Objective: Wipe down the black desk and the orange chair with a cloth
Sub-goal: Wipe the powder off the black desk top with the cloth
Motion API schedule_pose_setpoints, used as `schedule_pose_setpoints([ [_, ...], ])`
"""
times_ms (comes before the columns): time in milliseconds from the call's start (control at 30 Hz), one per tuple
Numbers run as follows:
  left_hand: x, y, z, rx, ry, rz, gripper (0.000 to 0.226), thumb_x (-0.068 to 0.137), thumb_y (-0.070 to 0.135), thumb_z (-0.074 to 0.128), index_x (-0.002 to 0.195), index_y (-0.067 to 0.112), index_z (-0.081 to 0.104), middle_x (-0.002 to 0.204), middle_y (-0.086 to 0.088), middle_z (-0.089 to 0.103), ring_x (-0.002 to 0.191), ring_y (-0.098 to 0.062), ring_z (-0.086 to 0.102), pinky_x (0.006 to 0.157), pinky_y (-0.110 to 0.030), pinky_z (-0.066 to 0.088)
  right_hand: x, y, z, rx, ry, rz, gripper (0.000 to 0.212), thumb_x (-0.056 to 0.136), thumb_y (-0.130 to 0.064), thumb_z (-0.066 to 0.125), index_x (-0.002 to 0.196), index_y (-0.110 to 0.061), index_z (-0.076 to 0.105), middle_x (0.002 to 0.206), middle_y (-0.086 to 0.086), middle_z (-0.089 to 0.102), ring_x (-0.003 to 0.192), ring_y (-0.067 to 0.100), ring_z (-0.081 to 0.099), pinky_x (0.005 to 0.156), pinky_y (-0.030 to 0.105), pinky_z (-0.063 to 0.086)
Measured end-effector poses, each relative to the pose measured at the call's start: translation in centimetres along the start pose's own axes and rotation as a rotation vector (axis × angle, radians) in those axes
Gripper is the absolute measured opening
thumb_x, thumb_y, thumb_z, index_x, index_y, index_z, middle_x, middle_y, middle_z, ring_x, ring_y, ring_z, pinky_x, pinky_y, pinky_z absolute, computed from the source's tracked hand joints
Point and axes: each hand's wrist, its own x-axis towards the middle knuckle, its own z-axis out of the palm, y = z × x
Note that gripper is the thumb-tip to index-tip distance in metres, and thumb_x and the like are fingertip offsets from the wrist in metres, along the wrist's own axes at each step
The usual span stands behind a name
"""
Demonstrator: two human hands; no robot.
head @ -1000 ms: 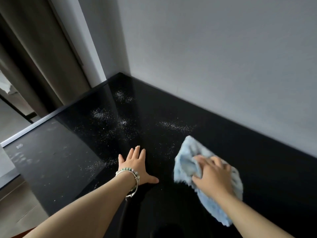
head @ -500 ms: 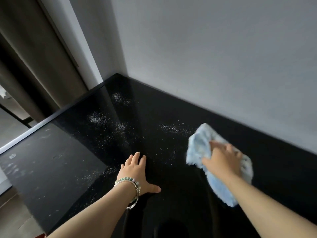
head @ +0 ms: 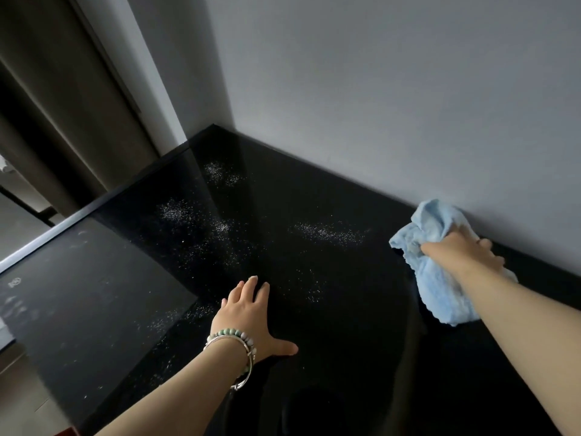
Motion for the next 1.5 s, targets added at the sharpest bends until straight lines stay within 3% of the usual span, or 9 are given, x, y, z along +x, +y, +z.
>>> schedule_pose_setpoints([
  [167, 0.0, -0.1, 0.1, 0.006, 0.006, -0.003, 0.128, 0.047, 0.083, 0.060, 0.147, 0.028, 0.003, 0.155, 0.010, -0.003, 0.143, -0.019, -0.001, 0.112, -0.041, 0.024, -3.4, -5.7, 1.3, -0.182, 0.042, -0.370, 0.050, 0.080, -0.049, 0.054, 0.127, -0.035, 0.044, 0.125, 0.009, 0.045, 0.115, 0.033, 0.038, 0.088, 0.045, 0.030],
  [300, -0.1, -0.2, 0.3, 0.009, 0.020, -0.005, 0.128, 0.046, 0.084, 0.059, 0.147, 0.029, 0.002, 0.155, 0.010, -0.004, 0.143, -0.018, -0.002, 0.112, -0.039, 0.023, -5.6, -5.8, 3.0, -0.121, -0.080, -0.648, 0.038, 0.078, -0.038, 0.055, 0.116, -0.038, 0.051, 0.121, 0.007, 0.046, 0.109, 0.039, 0.042, 0.092, 0.043, 0.032],
  [467, -0.1, -0.3, 0.4, 0.012, 0.037, 0.007, 0.128, 0.047, 0.085, 0.058, 0.147, 0.029, 0.001, 0.154, 0.011, -0.005, 0.143, -0.017, -0.003, 0.112, -0.039, 0.023, -1.2, -4.6, 1.2, 0.025, 0.286, -0.446, 0.033, 0.079, -0.036, 0.056, 0.108, -0.021, 0.057, 0.112, 0.016, 0.057, 0.108, 0.041, 0.048, 0.093, 0.048, 0.035],
  [600, 0.0, -0.3, 0.4, 0.011, 0.045, 0.005, 0.128, 0.045, 0.085, 0.058, 0.146, 0.030, 0.003, 0.154, 0.011, -0.003, 0.143, -0.016, -0.001, 0.111, -0.039, 0.025, -0.2, -4.8, 1.1, -0.109, 0.063, -0.280, 0.052, 0.076, -0.051, 0.051, 0.123, -0.032, 0.041, 0.113, 0.012, 0.052, 0.108, 0.036, 0.046, 0.091, 0.049, 0.036],
  [900, 0.0, -0.4, 0.6, 0.017, 0.049, 0.008, 0.127, 0.047, 0.085, 0.058, 0.147, 0.029, 0.002, 0.155, 0.009, -0.004, 0.143, -0.018, -0.002, 0.113, -0.040, 0.022, -7.8, -5.4, 4.4, -0.106, -0.094, -0.926, 0.054, 0.074, -0.034, 0.061, 0.127, -0.035, 0.050, 0.128, 0.004, 0.047, 0.116, 0.031, 0.043, 0.099, 0.036, 0.027],
  [1033, 0.1, -0.4, 0.6, 0.021, 0.051, 0.011, 0.127, 0.047, 0.085, 0.057, 0.147, 0.029, 0.001, 0.155, 0.011, -0.005, 0.143, -0.018, -0.002, 0.113, -0.040, 0.022, -5.0, -2.9, 2.3, 0.014, 0.200, -0.674, 0.034, 0.069, -0.029, 0.067, 0.102, -0.020, 0.064, 0.110, 0.017, 0.060, 0.104, 0.038, 0.055, 0.092, 0.042, 0.040],
  [1133, 0.1, -0.3, 0.6, 0.013, 0.046, 0.010, 0.127, 0.047, 0.085, 0.058, 0.147, 0.028, 0.002, 0.155, 0.009, -0.004, 0.143, -0.018, -0.002, 0.112, -0.040, 0.023, -4.2, -2.2, 2.1, -0.116, 0.090, -0.478, 0.036, 0.076, -0.034, 0.055, 0.112, -0.029, 0.054, 0.119, 0.010, 0.056, 0.116, 0.033, 0.044, 0.098, 0.048, 0.031],
  [1367, 0.3, -0.5, 0.9, -0.017, 0.062, 0.020, 0.128, 0.047, 0.085, 0.058, 0.147, 0.027, 0.004, 0.156, 0.008, -0.003, 0.144, -0.019, -0.002, 0.114, -0.040, 0.017, -12.0, -3.3, 6.5, -0.045, -0.021, -0.927, 0.052, 0.073, -0.035, 0.061, 0.124, -0.040, 0.050, 0.122, -0.006, 0.047, 0.117, 0.018, 0.039, 0.095, 0.031, 0.020],
  [1500, -0.5, -0.7, 1.3, -0.017, 0.068, 0.058, 0.124, 0.055, 0.084, 0.053, 0.147, 0.025, -0.004, 0.156, 0.006, -0.010, 0.144, -0.019, -0.008, 0.116, -0.040, 0.005, -10.6, -1.8, 3.7, 0.112, 0.163, -0.738, 0.027, 0.070, -0.029, 0.066, 0.096, -0.023, 0.065, 0.097, 0.009, 0.063, 0.094, 0.034, 0.060, 0.083, 0.034, 0.042],
])
